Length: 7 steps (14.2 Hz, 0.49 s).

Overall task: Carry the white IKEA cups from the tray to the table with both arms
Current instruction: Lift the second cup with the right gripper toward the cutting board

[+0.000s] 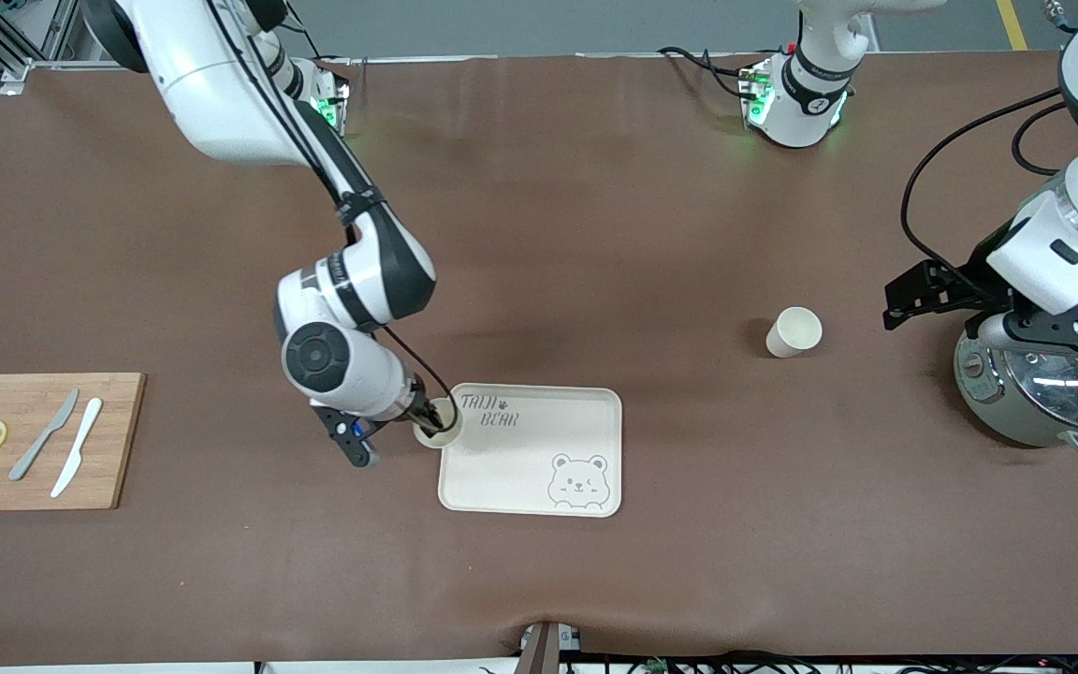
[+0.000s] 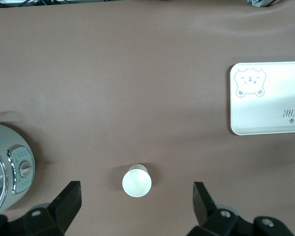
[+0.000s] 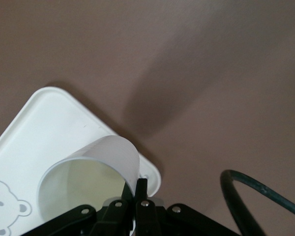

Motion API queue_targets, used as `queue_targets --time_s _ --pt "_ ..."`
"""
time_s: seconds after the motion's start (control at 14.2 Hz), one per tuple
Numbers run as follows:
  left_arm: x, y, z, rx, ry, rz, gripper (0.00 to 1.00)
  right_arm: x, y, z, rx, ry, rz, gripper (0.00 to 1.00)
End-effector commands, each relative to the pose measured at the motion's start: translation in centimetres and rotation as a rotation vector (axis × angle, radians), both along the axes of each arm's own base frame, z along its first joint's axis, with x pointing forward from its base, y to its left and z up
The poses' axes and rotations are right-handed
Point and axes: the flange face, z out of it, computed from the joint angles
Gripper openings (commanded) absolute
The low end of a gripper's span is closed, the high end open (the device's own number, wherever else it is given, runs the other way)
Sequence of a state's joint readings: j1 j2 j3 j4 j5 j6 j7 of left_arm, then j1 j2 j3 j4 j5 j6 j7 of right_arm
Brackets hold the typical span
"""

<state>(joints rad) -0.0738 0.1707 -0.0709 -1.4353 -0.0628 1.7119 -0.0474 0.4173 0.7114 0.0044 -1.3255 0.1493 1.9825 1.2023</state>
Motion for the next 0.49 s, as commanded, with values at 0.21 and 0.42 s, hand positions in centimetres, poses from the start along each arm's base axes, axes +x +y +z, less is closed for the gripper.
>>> queue_targets --time_s 0.21,0.42 --pt "-0.9 0.7 2.0 0.025 -0.017 0.005 1.00 -0.9 -7.1 2.3 0.005 0.022 0.184 0.00" --pt "-0.9 0.6 2.3 0.022 -0.024 0.008 1.00 -1.7 -11.4 1.7 -0.006 0.037 0.280 0.00"
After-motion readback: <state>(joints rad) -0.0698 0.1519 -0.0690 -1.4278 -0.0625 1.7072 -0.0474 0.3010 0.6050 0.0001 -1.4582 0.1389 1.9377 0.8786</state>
